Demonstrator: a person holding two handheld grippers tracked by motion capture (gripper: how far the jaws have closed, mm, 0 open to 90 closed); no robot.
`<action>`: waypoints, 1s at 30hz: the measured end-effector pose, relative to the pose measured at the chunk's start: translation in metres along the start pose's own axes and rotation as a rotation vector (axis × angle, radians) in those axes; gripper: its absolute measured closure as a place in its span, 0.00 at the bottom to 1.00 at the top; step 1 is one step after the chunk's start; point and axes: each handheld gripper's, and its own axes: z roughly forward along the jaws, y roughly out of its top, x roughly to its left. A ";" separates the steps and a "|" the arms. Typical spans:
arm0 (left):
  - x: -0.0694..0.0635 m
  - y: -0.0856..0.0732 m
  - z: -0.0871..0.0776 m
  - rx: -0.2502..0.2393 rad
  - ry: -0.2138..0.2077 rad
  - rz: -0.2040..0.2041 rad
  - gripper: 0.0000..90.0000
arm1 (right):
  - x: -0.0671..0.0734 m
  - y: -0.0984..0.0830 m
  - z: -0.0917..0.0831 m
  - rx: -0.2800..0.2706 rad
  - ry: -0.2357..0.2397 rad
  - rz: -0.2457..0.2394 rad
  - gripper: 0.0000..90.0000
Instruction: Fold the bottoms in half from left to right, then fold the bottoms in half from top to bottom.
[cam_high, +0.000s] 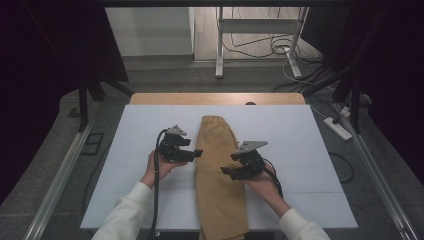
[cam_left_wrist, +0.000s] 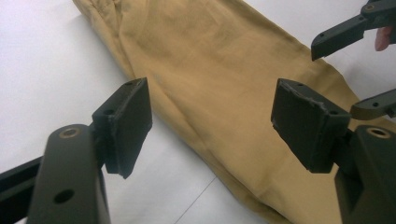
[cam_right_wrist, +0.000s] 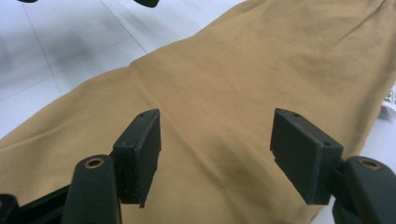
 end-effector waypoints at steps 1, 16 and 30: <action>0.000 0.000 0.000 0.000 0.000 0.001 0.32 | -0.001 0.000 0.000 0.001 0.000 0.001 0.37; 0.002 0.004 -0.001 -0.013 0.006 -0.001 0.32 | -0.012 0.008 0.003 -0.014 -0.014 0.019 0.37; 0.008 0.007 0.008 -0.009 0.012 -0.011 0.32 | -0.027 0.011 0.008 -0.007 -0.020 0.049 0.37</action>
